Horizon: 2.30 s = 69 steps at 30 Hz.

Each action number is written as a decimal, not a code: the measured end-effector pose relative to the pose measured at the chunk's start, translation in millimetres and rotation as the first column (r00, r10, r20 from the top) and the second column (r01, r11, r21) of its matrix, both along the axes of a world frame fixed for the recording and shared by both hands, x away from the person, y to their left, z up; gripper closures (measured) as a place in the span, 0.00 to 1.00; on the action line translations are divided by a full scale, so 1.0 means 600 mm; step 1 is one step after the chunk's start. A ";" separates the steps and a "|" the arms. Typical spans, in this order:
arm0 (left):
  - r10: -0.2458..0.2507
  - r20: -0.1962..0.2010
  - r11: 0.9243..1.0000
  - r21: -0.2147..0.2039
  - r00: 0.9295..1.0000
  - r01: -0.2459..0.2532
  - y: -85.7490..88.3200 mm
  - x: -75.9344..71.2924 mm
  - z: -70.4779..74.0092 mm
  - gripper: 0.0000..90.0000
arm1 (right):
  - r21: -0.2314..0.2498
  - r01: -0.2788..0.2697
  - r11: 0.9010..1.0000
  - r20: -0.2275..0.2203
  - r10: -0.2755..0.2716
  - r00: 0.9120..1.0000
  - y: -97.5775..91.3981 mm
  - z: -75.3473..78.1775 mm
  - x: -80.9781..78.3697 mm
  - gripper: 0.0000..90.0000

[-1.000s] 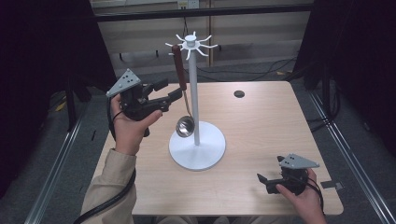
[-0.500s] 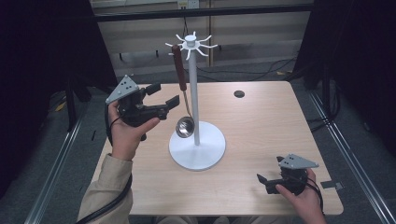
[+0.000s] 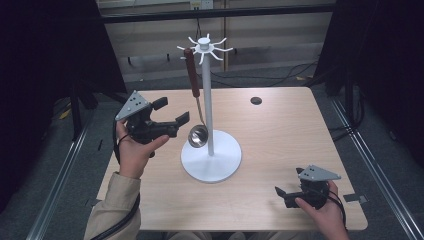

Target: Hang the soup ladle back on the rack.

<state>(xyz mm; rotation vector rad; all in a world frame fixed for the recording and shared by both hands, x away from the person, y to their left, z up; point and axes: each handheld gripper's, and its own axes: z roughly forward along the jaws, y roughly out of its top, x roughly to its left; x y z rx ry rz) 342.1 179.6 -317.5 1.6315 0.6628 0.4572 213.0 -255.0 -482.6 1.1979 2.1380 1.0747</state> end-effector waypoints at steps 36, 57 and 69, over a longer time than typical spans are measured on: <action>0.036 -0.102 0.998 0.049 0.994 -0.032 0.040 -0.006 -0.104 0.09 | 0.000 -0.002 1.000 0.000 0.002 1.000 0.001 0.001 0.000 0.02; 0.081 -0.156 0.994 0.092 0.984 -0.067 0.057 -0.003 -0.150 0.09 | -0.001 -0.004 1.000 0.003 0.004 1.000 0.001 0.002 -0.001 0.02; 0.094 -0.173 0.990 0.121 0.980 -0.074 0.064 -0.004 -0.172 0.09 | -0.002 -0.003 1.000 0.007 0.003 1.000 0.003 0.004 -0.002 0.02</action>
